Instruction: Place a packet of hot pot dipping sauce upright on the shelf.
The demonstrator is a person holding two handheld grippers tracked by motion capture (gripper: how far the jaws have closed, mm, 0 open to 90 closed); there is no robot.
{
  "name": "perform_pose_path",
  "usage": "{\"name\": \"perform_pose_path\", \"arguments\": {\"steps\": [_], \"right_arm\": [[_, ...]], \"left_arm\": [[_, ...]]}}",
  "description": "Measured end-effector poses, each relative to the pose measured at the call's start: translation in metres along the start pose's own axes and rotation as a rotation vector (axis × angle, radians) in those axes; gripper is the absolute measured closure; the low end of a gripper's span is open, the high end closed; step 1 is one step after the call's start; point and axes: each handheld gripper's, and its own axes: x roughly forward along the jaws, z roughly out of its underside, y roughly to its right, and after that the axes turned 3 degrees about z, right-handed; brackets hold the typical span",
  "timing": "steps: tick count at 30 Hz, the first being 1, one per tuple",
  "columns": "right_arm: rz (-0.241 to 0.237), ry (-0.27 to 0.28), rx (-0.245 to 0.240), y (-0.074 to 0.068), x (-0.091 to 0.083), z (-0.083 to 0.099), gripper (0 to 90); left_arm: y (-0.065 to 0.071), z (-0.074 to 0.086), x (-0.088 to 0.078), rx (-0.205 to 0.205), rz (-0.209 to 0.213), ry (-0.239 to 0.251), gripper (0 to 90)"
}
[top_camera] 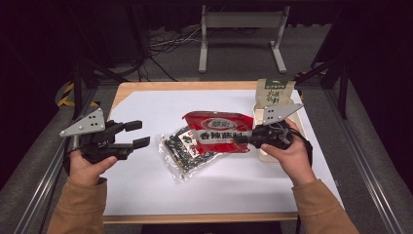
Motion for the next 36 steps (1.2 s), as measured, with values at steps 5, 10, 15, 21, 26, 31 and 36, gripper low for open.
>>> {"name": "perform_pose_path", "arguments": {"steps": [5,10,15,21,26,31,36], "right_arm": [[0.037,0.006,0.007,0.011,-0.014,-0.001,86.6],[0.071,0.003,0.011,0.021,-0.027,-0.003,86.6],[0.099,0.008,0.023,0.032,-0.037,-0.001,86.6],[0.135,0.020,0.033,0.043,-0.050,0.000,86.6],[0.173,0.022,0.038,0.052,-0.061,0.003,86.6],[0.194,0.029,0.046,0.060,-0.069,0.006,86.5],[0.226,0.041,0.046,0.070,-0.081,0.014,86.5]], "left_arm": [[-0.004,0.004,0.001,-0.005,-0.023,-0.003,37.1],[-0.008,0.008,0.001,-0.027,-0.026,-0.011,36.4],[-0.011,0.011,0.001,-0.029,-0.038,-0.017,35.9],[-0.015,0.017,0.003,-0.044,-0.073,-0.040,35.4],[-0.016,0.020,0.003,-0.050,-0.087,-0.041,35.0],[-0.019,0.024,0.003,-0.052,-0.108,-0.030,34.5],[-0.025,0.031,0.005,-0.099,-0.135,-0.050,34.5]]}}
